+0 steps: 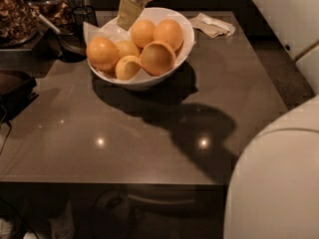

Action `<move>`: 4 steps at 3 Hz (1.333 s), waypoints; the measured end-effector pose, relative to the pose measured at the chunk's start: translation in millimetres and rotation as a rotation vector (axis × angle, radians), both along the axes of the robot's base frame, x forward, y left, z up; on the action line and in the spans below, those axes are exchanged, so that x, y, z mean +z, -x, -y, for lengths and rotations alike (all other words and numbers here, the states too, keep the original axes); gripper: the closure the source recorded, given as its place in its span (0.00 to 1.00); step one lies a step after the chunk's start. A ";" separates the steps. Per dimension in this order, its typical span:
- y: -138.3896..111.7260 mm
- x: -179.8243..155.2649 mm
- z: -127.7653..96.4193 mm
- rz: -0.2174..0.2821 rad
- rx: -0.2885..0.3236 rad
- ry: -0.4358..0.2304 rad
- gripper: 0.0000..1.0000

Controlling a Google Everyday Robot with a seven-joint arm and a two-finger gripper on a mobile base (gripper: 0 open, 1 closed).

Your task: Pick orange from white bowl

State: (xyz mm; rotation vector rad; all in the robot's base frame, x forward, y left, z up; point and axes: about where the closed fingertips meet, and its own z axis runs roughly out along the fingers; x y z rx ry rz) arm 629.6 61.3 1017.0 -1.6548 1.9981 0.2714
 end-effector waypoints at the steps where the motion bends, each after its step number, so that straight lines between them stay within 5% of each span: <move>1: 1.7 -3.8 -0.3 -0.005 0.001 0.005 1.00; 4: 1.7 -3.8 -0.4 -0.005 0.002 0.005 0.34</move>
Offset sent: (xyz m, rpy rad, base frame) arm -0.0017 0.0003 -0.0038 -0.0052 0.0054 0.0015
